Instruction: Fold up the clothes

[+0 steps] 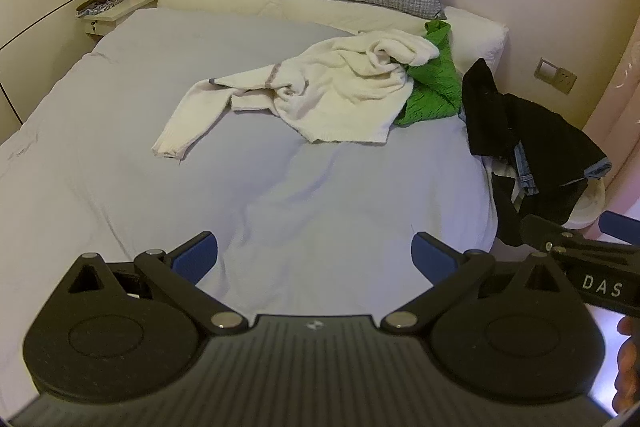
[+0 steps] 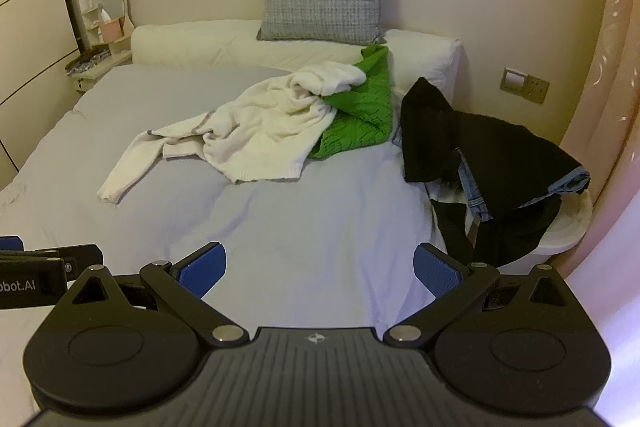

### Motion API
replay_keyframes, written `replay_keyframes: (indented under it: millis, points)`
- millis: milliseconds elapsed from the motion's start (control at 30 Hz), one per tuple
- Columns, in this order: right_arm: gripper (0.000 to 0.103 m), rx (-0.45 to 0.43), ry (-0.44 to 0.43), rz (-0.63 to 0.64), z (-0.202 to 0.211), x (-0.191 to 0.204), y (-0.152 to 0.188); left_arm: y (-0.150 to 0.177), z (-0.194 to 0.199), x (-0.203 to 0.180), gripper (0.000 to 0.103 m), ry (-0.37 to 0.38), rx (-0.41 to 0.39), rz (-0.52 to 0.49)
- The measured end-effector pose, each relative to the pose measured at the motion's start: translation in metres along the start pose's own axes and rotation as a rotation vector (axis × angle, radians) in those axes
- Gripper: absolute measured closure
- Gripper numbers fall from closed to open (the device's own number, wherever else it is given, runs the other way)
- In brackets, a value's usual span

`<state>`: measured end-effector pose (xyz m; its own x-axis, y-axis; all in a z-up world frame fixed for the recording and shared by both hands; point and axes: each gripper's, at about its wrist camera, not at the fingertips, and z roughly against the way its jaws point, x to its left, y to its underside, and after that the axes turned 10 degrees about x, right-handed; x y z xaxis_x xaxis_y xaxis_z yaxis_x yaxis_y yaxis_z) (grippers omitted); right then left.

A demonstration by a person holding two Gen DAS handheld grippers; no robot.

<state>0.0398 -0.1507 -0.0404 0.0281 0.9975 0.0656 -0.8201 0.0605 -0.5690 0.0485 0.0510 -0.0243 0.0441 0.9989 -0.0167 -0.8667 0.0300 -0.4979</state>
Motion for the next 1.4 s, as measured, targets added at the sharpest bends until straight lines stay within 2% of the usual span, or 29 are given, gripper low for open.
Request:
replay_keyframes:
  millis: [400,700,1133,1400]
  points:
    - [0.000,0.021,-0.005,0.010,-0.016,-0.009,-0.006,-0.007,-0.018,-0.009,0.001,0.004,0.025,0.015]
    - [0.000,0.043,-0.020,0.009,-0.039,-0.031,-0.025,-0.027,-0.040,-0.029,0.001,-0.012,0.040,0.028]
    - [0.000,0.113,-0.066,0.090,-0.111,-0.052,-0.093,-0.093,-0.105,-0.050,0.001,-0.054,0.103,0.129]
    - [0.000,0.099,-0.058,0.198,-0.153,-0.055,-0.129,-0.121,-0.138,-0.054,0.001,-0.087,0.123,0.172]
